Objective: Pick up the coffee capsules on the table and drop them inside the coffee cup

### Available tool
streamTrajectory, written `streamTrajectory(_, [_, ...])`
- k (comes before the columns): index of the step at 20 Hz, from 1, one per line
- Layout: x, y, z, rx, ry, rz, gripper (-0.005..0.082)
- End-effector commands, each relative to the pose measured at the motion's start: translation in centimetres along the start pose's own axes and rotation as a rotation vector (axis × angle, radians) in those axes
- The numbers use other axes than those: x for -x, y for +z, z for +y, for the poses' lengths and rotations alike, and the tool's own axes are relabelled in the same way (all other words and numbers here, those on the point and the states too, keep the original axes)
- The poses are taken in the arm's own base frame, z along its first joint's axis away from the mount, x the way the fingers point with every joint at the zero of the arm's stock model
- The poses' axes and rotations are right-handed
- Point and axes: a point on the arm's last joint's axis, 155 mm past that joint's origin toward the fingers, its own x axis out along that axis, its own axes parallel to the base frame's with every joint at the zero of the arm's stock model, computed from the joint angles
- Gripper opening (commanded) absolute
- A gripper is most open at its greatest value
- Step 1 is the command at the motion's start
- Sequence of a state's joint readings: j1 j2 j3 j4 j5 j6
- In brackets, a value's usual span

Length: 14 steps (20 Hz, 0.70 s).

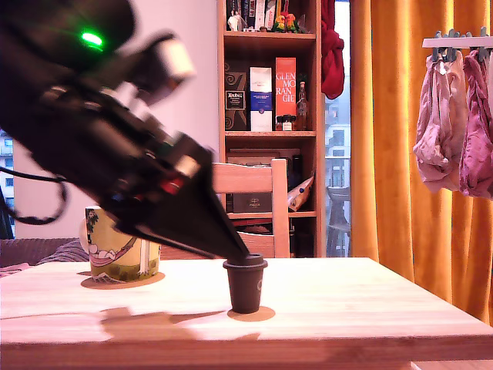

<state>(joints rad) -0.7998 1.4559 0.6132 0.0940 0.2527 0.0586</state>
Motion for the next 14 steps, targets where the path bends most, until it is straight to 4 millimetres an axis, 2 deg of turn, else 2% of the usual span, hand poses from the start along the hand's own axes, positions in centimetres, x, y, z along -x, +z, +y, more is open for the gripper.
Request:
streamTrajectory(1, [-1.0,-0.8,0.2,0.016,-0.002,0.045,0.0466])
streamTrajectory(9, [-2.9,1.0,0.7,0.019,-0.008,0.064,0.0466])
streamTrajectory(14, [-3.4,0.8,0.0,0.016,-0.028,0.076,0.0466])
